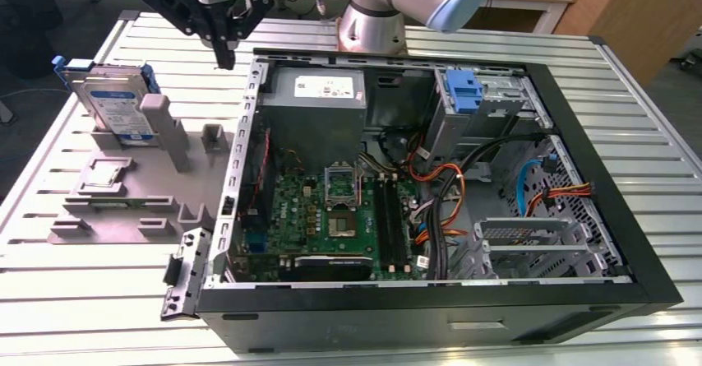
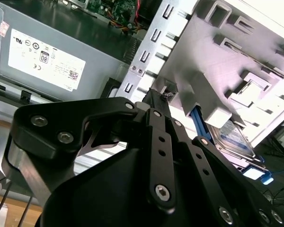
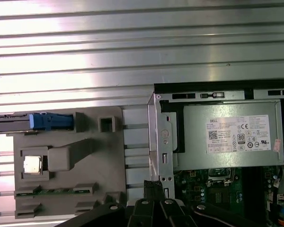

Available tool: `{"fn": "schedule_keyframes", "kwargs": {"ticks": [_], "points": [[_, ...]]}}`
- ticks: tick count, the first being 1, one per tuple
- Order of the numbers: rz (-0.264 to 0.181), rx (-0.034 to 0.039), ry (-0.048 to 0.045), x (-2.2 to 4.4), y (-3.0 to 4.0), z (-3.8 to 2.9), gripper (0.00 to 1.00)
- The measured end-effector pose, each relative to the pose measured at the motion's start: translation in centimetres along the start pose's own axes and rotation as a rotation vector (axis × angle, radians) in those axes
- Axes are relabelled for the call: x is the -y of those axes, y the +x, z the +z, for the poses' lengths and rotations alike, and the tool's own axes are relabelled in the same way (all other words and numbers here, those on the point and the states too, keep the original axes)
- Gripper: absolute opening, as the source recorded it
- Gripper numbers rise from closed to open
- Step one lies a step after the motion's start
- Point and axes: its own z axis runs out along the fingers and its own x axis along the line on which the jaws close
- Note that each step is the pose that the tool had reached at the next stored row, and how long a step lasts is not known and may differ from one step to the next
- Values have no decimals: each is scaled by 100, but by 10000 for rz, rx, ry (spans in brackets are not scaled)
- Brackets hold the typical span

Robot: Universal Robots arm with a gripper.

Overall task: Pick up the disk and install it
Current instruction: 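Reach for the disk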

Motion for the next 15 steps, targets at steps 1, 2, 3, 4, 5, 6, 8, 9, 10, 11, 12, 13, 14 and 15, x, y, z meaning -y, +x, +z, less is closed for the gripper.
{"fn": "schedule_keyframes", "kwargs": {"ticks": [1, 2, 3, 4, 5, 6, 8, 9, 10, 11, 12, 13, 14, 15], "points": [[0, -3, 0, -3, 25, 0, 11], [-1, -5, 1, -9, 52, 0, 11], [-2, -6, 0, -20, 74, 0, 11], [-1, -7, 1, -35, 95, 1, 11], [1, -9, 1, -50, 114, 1, 11], [0, -10, 1, -66, 131, 2, 11], [-1, -14, 1, -97, 166, 4, 11], [-1, -17, 1, -108, 185, 4, 11], [0, -23, 2, -115, 201, 5, 11], [1, -29, 2, -122, 216, 5, 11], [2, -36, 3, -126, 230, 5, 11], [2, -41, 4, -128, 240, 4, 11], [2, -41, 3, -128, 243, 5, 11], [1, -42, 3, -128, 243, 5, 11]]}}
